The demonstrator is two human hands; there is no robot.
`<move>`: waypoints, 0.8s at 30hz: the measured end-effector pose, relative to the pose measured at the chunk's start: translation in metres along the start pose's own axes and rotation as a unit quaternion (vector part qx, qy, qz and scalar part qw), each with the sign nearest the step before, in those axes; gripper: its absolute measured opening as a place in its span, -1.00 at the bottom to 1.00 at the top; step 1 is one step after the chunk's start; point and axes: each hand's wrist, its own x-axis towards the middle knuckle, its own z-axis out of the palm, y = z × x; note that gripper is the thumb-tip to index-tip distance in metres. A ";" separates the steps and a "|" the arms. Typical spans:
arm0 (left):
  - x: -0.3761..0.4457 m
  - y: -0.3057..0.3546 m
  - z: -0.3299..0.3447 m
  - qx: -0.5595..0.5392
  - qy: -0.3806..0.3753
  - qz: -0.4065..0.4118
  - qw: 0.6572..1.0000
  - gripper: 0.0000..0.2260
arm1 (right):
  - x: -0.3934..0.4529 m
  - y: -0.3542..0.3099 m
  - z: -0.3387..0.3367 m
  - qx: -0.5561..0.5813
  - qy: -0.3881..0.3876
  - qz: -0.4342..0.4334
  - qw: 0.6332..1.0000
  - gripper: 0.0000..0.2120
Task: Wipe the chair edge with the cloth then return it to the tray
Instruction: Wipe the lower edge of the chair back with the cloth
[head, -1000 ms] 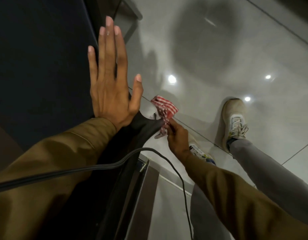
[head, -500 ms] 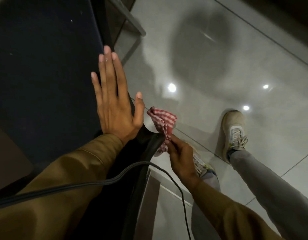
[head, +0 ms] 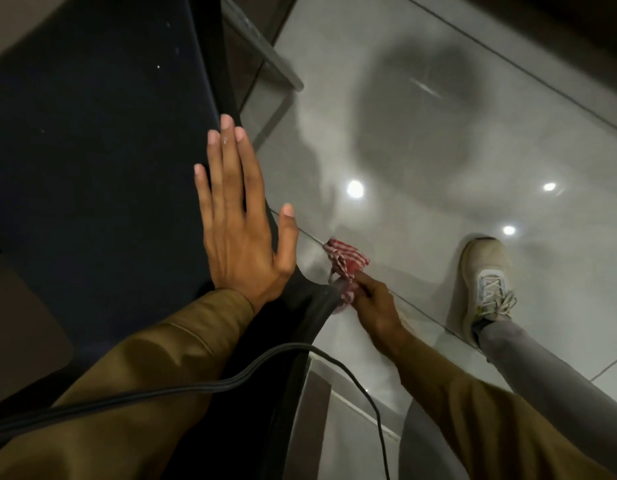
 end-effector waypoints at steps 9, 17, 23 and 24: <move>-0.001 0.002 -0.002 0.009 -0.019 -0.006 1.000 -0.23 | -0.049 -0.001 0.010 0.036 0.031 -0.101 0.994 -0.72; -0.001 0.000 0.003 0.004 0.001 -0.002 1.000 -0.26 | 0.030 0.021 0.011 0.012 0.052 0.045 0.998 -0.70; -0.001 0.000 0.001 0.007 -0.003 -0.007 1.000 -0.25 | -0.011 0.007 0.021 -0.055 0.104 -0.033 0.992 -0.74; 0.000 0.000 0.000 0.006 -0.007 -0.009 1.000 -0.25 | -0.033 0.003 0.022 -0.059 0.123 -0.090 0.987 -0.71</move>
